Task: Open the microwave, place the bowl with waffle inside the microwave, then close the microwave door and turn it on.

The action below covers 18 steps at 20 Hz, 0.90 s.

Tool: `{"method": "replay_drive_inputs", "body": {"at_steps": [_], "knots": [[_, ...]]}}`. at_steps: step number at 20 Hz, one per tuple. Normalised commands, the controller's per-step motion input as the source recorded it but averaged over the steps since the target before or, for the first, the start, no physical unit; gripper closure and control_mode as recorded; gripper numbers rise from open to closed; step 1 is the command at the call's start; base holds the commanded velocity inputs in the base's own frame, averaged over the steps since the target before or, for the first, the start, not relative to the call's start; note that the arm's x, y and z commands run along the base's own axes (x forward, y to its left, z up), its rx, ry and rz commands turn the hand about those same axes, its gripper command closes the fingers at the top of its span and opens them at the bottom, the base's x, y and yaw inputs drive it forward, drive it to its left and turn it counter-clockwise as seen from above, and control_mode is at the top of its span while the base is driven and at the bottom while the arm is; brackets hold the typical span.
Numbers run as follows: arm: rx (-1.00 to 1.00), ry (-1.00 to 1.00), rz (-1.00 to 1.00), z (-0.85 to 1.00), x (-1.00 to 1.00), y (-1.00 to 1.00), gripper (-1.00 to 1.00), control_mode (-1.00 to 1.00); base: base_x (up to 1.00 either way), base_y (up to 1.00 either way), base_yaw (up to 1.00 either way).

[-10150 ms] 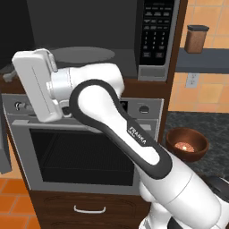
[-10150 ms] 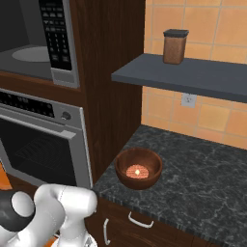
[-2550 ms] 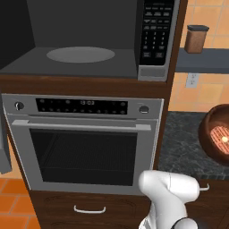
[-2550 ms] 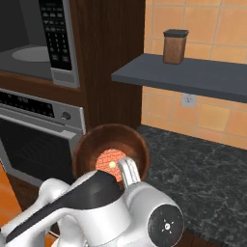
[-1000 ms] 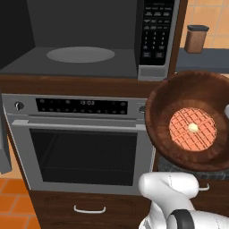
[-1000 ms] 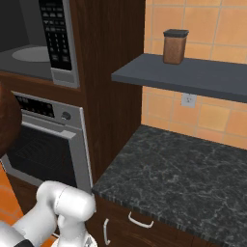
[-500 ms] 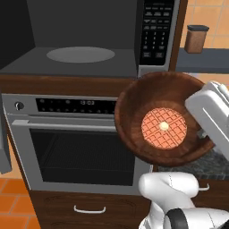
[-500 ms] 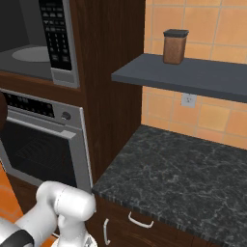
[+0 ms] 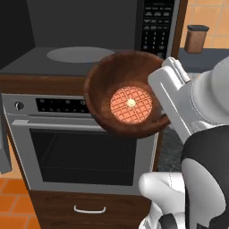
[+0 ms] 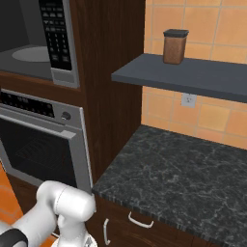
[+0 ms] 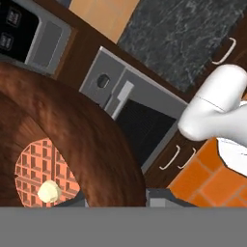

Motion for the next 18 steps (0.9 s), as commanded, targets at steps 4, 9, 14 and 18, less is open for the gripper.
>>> {"method": "replay_drive_inputs", "body": {"at_steps": [4, 9, 14, 18], "knots": [[0.22, -0.04, -0.08, 0.11, 0.59, 0.32, 1.00, -1.00, 0.00, 0.00, 0.00], [0.15, -0.02, -0.12, 0.11, 0.58, 0.36, 1.00, -1.00, 0.00, 0.00, 0.00], [0.10, -0.01, -0.09, 0.12, 0.68, 0.17, 1.00, -1.00, 0.00, 0.00, 0.00], [0.02, 0.00, -0.01, 0.01, 0.75, 0.00, 1.00, -1.00, 0.00, 0.00, 0.00]]}}
